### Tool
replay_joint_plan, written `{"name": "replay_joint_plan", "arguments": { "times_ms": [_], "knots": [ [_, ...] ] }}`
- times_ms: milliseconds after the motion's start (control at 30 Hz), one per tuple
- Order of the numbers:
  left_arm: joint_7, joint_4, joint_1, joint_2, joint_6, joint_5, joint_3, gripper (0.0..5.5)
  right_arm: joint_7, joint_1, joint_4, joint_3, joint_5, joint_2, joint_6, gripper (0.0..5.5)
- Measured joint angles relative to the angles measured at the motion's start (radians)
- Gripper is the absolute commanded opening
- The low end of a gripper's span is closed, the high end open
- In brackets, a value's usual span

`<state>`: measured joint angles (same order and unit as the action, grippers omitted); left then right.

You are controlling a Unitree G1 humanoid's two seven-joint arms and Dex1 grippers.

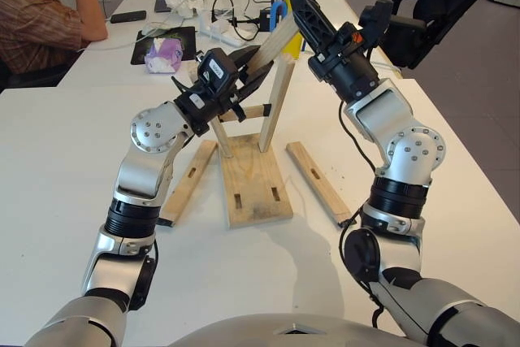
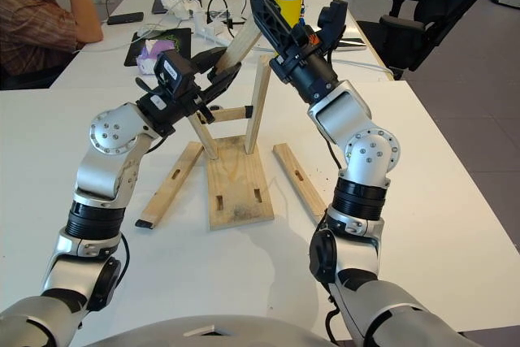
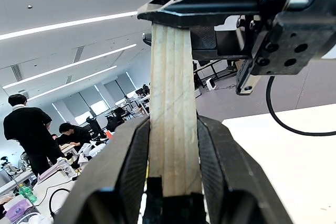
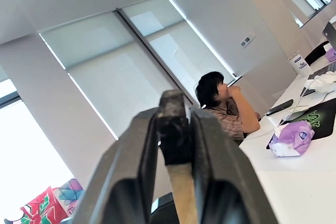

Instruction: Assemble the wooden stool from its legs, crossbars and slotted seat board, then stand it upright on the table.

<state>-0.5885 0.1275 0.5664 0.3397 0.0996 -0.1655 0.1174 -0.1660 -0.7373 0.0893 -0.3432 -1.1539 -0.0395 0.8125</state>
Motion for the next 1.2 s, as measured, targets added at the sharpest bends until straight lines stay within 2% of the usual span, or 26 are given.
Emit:
{"name": "replay_joint_plan", "arguments": {
  "times_ms": [67,100,367,533,700,1000,1200],
  "knots": [
    [0.002,0.001,0.0,0.0,-0.007,0.014,0.003,1.3,0.003,0.001,-0.001,0.001,0.0,-0.004,-0.001,0.48],
    [0.008,-0.001,0.0,0.001,-0.017,0.027,0.008,1.67,0.003,0.001,-0.001,0.001,0.0,-0.005,-0.002,0.48],
    [0.014,0.034,-0.028,-0.042,0.019,-0.083,-0.036,2.71,-0.002,0.02,0.003,0.032,0.031,-0.032,-0.013,0.47],
    [0.027,0.08,-0.062,-0.04,0.041,-0.16,-0.113,3.52,-0.013,0.124,0.029,0.033,0.088,-0.135,-0.01,0.46],
    [0.038,0.113,-0.125,-0.016,0.071,-0.195,-0.174,3.58,-0.042,0.324,0.066,0.049,0.206,-0.258,0.001,0.46],
    [0.077,0.137,-0.178,-0.021,0.087,-0.186,-0.169,3.58,-0.055,0.546,0.14,0.101,0.402,-0.258,-0.111,0.46],
    [0.079,0.137,-0.19,-0.02,0.087,-0.185,-0.162,3.58,-0.105,0.564,0.13,0.118,0.454,-0.271,-0.145,0.46]
  ]
}}
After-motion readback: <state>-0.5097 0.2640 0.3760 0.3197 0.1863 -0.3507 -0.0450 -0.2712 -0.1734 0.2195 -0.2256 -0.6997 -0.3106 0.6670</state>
